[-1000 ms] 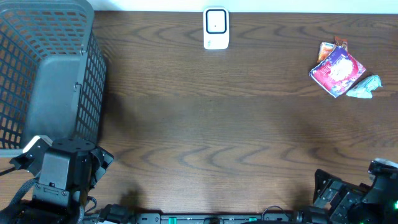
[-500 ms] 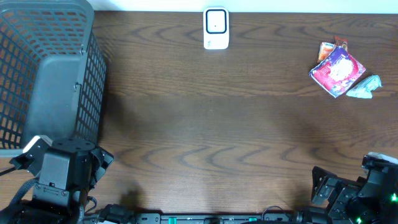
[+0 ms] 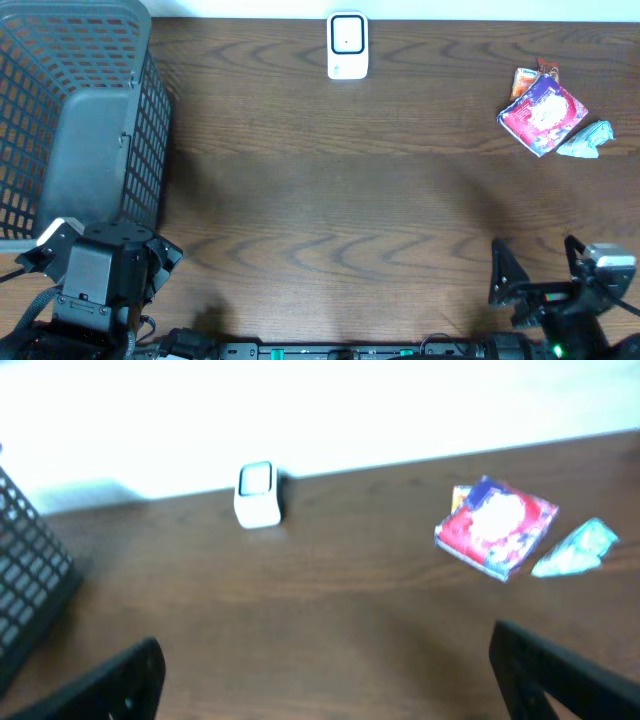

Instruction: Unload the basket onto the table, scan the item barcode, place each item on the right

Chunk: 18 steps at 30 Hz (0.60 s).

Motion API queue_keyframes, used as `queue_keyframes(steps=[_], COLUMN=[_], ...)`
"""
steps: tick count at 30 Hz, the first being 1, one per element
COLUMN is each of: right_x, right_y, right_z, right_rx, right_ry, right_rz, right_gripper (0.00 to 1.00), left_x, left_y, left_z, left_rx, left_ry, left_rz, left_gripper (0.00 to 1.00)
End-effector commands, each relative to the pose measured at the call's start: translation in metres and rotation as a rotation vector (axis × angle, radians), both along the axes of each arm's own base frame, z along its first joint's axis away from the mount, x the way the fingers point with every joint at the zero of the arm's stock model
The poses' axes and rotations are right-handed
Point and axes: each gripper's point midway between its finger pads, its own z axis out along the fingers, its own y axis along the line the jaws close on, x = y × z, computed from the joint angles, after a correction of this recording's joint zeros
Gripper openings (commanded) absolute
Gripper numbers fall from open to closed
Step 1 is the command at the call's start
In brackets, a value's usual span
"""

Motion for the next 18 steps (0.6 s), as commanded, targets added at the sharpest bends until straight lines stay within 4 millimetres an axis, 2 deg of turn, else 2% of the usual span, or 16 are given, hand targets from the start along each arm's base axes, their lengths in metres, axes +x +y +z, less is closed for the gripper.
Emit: queue_keyframes(steps=[1, 5, 9, 18], right_x=[0.018, 0.040, 0.054, 0.070], right_y=[-0.001, -0.003, -0.002, -0.002], right_z=[-0.029, -0.054, -0.073, -0.095], right_rx=[-0.019, -0.025, -0.041, -0.068], right_ry=[0.001, -0.028, -0.082, -0.218], right_rz=[-0.004, -0.012, -0.008, -0.004], right_gripper=[0.99, 0.99, 0.99, 0.99], left_x=[0.000, 0.000, 0.000, 0.000], left_y=[0.003, 0.002, 0.002, 0.003], left_z=[0.001, 0.001, 0.001, 0.001], left_rx=[0.004, 0.003, 0.003, 0.004], left_ry=[-0.005, -0.005, -0.005, -0.005], left_rz=[0.021, 0.021, 0.021, 0.021], left_gripper=[0.98, 0.98, 0.97, 0.98])
